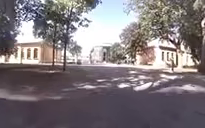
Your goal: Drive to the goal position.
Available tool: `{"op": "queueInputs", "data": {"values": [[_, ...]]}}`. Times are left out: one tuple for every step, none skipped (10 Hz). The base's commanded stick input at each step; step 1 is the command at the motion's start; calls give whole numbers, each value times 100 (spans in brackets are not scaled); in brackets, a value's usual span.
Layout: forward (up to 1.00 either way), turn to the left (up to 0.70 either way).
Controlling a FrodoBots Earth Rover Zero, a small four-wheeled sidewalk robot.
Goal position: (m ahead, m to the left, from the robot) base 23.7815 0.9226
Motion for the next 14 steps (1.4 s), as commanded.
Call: {"op": "queueInputs", "data": {"values": [[100,0],[100,0],[100,0],[100,0],[100,0],[100,0],[100,0],[100,0],[100,0],[100,0],[100,0],[100,0],[100,0],[100,0]]}}
